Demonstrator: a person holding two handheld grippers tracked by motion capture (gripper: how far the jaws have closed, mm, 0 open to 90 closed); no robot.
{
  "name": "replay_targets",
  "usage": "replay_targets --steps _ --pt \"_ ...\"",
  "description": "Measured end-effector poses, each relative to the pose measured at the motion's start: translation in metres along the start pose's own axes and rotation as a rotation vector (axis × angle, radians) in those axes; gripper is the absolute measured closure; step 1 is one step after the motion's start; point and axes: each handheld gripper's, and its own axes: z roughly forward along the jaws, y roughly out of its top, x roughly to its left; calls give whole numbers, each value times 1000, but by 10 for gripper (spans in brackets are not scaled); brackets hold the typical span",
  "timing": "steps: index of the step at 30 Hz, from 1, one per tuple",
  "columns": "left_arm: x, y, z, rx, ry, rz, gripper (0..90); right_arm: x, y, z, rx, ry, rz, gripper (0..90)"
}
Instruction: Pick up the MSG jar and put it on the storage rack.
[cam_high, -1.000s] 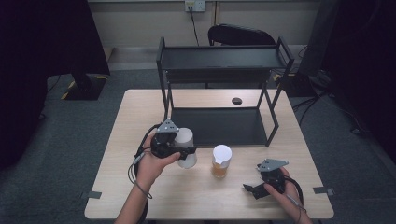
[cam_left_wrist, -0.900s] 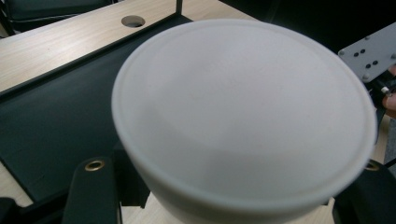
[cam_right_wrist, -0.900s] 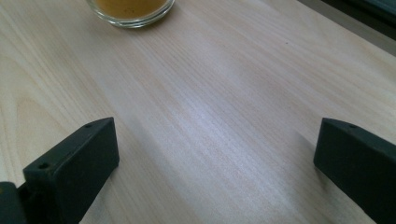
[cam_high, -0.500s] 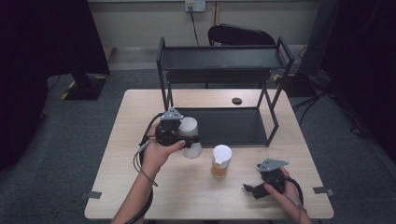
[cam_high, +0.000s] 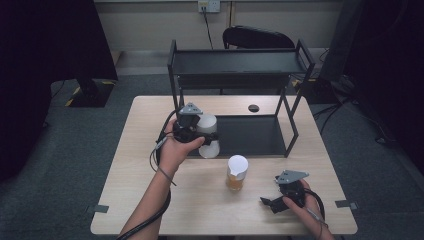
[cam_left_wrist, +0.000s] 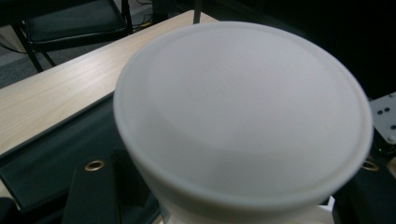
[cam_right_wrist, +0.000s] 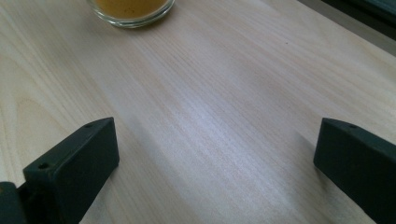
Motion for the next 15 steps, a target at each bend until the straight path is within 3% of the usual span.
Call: replay_targets --steps 15 --pt "1 35 7 -3 4 0 349 0 0 0 -1 0 0 0"
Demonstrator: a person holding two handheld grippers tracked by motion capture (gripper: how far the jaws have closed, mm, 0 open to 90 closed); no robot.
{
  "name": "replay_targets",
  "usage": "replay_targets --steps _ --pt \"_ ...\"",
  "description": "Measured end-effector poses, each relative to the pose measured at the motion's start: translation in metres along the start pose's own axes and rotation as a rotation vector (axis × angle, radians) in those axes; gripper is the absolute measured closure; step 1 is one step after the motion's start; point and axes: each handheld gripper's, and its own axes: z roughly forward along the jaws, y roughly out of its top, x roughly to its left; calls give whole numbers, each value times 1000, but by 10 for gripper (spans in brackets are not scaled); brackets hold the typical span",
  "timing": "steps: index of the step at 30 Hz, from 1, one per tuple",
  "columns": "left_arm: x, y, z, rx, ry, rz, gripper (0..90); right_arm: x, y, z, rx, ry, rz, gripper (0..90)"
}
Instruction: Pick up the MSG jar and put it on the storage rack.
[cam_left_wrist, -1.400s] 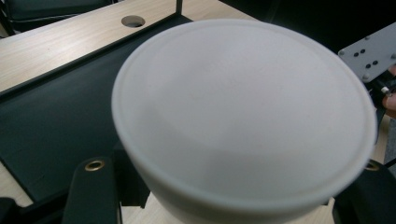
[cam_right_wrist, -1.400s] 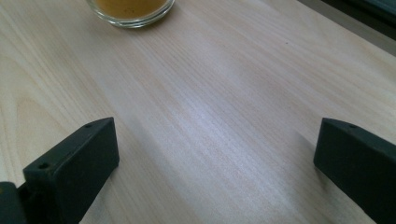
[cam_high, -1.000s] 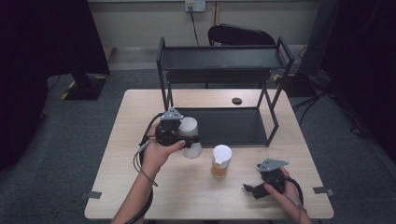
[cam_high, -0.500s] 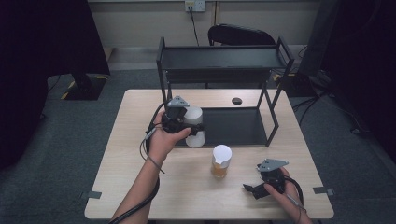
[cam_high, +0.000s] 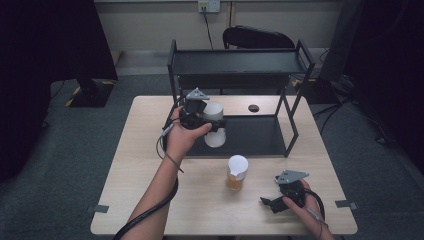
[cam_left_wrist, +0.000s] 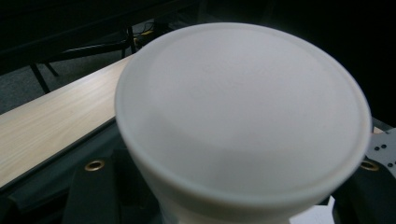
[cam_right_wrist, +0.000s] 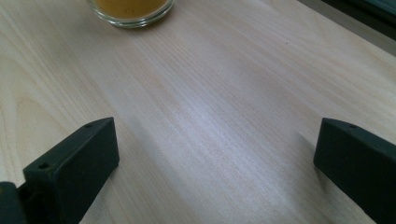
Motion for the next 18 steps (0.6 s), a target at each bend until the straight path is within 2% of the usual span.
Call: replay_targets --steps 10,18 --pt "2 20 -5 -4 10 0 349 0 0 0 0 1 1 0" --pt "-2 41 -13 -8 31 12 349 0 0 0 0 0 0 0"
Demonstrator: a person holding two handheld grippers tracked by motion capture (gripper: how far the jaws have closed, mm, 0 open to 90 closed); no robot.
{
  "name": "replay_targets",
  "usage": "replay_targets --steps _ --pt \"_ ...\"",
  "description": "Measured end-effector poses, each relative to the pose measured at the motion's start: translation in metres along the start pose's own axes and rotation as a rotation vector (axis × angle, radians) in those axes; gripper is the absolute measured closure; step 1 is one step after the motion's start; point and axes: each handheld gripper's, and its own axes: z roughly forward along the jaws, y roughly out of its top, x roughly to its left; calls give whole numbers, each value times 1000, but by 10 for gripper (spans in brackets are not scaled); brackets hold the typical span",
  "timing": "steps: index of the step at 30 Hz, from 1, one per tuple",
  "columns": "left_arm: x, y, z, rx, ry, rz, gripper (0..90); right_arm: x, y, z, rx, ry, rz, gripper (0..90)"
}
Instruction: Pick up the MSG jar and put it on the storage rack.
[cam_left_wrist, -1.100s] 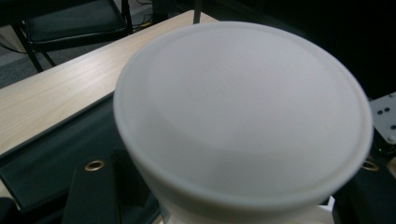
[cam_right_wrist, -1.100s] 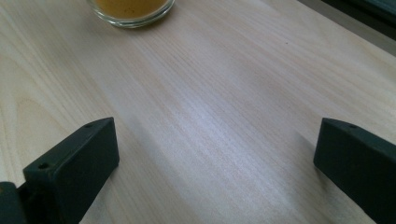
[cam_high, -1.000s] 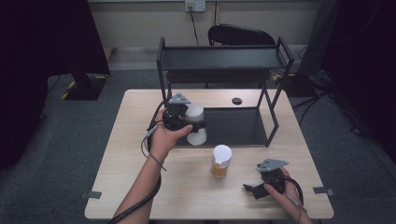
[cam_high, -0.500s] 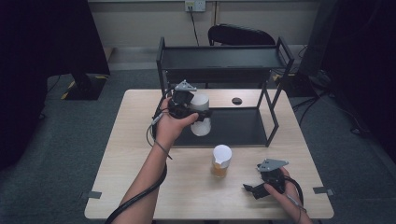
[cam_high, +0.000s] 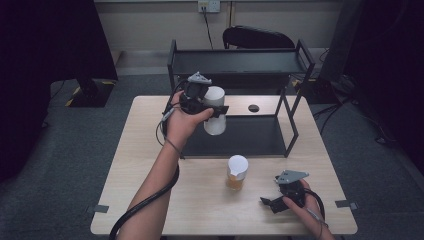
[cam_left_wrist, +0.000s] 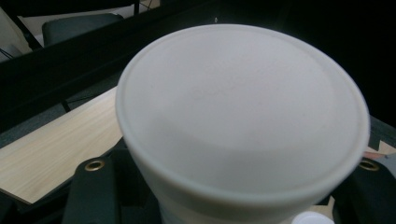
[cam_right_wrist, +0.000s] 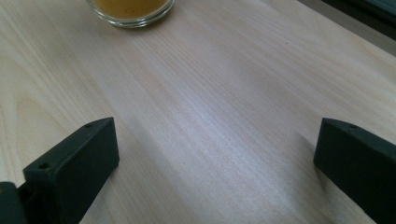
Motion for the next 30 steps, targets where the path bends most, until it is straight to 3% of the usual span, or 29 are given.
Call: replay_targets --steps 30 --pt "-6 70 -35 -27 25 28 349 0 0 0 2 1 0 0"
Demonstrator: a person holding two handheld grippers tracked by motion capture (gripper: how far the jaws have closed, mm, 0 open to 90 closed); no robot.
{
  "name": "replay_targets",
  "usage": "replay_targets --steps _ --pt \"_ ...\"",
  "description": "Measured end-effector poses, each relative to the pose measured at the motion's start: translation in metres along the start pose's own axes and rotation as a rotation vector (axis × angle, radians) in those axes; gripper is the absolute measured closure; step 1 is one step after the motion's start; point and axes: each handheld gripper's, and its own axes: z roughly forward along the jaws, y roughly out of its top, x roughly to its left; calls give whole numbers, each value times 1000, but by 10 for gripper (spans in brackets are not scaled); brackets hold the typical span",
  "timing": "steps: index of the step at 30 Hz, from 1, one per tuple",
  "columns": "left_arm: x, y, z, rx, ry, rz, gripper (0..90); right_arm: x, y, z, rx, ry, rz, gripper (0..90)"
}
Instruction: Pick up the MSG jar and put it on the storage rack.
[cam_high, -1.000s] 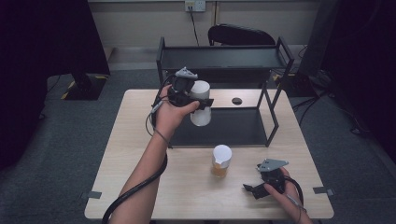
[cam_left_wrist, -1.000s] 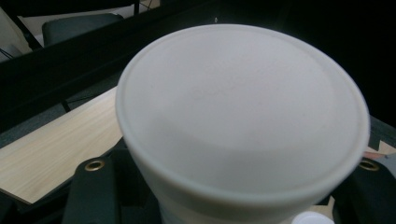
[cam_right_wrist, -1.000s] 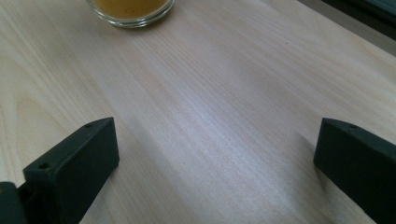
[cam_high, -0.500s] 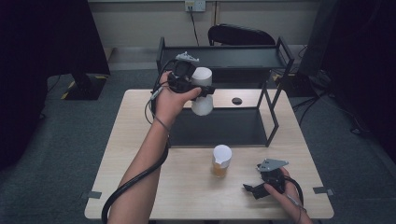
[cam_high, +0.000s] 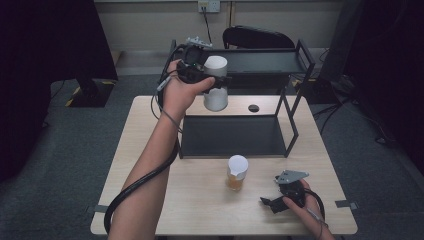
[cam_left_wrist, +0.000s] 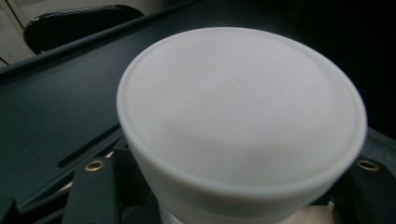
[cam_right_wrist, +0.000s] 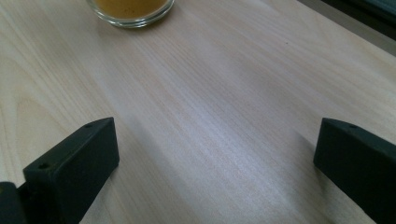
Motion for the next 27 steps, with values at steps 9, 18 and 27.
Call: replay_targets --steps 9,18,27 --pt "3 18 -6 -18 -6 -4 348 0 0 0 0 0 -1 0" --pt "6 38 -16 -23 -14 -5 348 0 0 0 0 0 -1 0" --pt "11 54 -23 -41 -4 3 348 0 0 0 -1 -1 0 0"
